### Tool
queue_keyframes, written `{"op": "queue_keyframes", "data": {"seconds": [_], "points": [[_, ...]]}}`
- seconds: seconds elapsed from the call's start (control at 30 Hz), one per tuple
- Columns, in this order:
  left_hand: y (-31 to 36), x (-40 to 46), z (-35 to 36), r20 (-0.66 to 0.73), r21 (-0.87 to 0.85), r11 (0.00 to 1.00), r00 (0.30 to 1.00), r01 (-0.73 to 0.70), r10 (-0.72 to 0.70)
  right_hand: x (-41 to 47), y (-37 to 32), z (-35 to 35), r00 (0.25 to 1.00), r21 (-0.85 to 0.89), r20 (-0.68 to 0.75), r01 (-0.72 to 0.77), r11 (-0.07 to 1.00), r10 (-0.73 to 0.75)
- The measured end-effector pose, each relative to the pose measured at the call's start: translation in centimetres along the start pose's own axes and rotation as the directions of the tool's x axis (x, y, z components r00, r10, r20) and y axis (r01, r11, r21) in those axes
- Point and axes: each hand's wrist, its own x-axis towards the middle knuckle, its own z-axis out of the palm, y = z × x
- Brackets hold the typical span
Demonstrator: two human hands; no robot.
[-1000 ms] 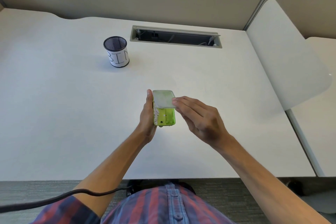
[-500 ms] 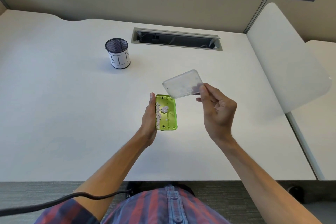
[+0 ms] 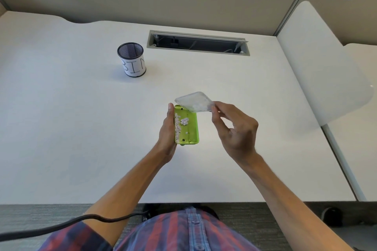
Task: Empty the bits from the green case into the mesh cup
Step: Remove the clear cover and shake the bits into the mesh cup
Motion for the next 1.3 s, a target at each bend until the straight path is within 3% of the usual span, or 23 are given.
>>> {"op": "queue_keyframes", "data": {"seconds": [0.1,0.17,0.23,0.37,0.43,0.5,0.93,1.07,1.2,1.3], "points": [[0.0,0.3,-0.4,-0.011,-0.016,1.000,1.000,0.027,-0.028,0.0,0.2,0.3,0.946,0.215,-0.049,-0.303,0.928,0.320],[-0.1,0.5,-0.7,-0.016,-0.020,0.999,0.999,0.040,-0.040,0.2,0.9,0.7,0.811,0.426,-0.026,-0.520,0.740,0.585],[-0.1,0.7,-0.9,-0.020,-0.035,0.998,0.999,0.042,-0.043,0.0,2.4,1.2,0.649,0.537,0.012,-0.646,0.543,0.760],[0.1,1.2,-1.5,-0.028,-0.073,0.997,0.999,0.037,-0.039,-2.0,5.4,2.4,0.328,0.620,0.128,-0.763,0.182,0.936],[0.4,1.5,-1.8,-0.027,-0.066,0.998,0.999,0.023,-0.025,-3.2,6.5,3.0,0.226,0.609,0.163,-0.789,0.082,0.960],[0.6,1.7,-2.1,-0.031,-0.055,0.998,0.999,0.012,-0.014,-4.2,7.4,3.6,0.175,0.596,0.174,-0.802,0.038,0.969],[1.3,2.5,-2.8,-0.035,-0.050,0.999,0.999,-0.008,0.006,-6.3,9.3,4.6,0.147,0.312,0.092,-0.944,0.112,0.985],[1.2,2.6,-2.6,-0.053,-0.048,0.999,0.999,-0.002,0.000,-6.8,9.2,4.2,0.249,0.154,0.030,-0.958,0.242,0.968],[1.3,2.6,-2.5,-0.083,-0.010,1.000,0.997,0.001,-0.002,-6.9,8.6,3.8,0.305,0.012,-0.017,-0.952,0.305,0.952],[1.4,2.6,-2.3,-0.084,0.023,1.000,0.996,-0.005,0.007,-6.7,7.2,3.3,0.422,-0.033,-0.046,-0.907,0.421,0.905]]}}
